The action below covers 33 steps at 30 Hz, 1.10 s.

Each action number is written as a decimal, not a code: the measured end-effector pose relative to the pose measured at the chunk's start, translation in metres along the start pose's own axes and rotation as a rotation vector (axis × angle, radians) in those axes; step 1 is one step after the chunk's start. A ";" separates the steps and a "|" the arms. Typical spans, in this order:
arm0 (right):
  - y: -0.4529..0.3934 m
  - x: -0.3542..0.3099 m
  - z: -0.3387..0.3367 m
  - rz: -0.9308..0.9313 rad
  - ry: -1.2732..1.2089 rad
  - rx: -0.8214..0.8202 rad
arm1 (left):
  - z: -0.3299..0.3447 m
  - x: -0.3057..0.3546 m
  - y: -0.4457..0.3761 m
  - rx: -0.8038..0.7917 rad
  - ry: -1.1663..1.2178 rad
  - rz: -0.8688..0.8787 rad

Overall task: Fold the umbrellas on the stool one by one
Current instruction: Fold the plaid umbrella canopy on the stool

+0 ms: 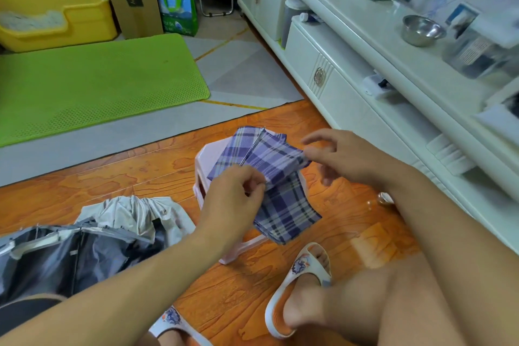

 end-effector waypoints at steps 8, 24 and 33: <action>0.017 0.091 0.032 0.495 -0.194 0.080 | 0.066 0.007 0.039 -0.336 -0.245 0.367; -0.044 0.071 0.030 0.269 0.665 0.129 | 0.012 -0.148 -0.004 -0.172 -0.182 -0.682; -0.025 0.014 0.140 -0.101 0.540 -0.624 | 0.030 -0.153 -0.011 -0.301 -0.237 -0.518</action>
Point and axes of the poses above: each hand's wrist, its own y-axis away from the middle knuckle, its own z-axis out of the palm, x = y × z, the point moved 9 cm from there along -y, towards the middle knuckle, and after that the axes turned 9 degrees about x, right-handed, at the moved point
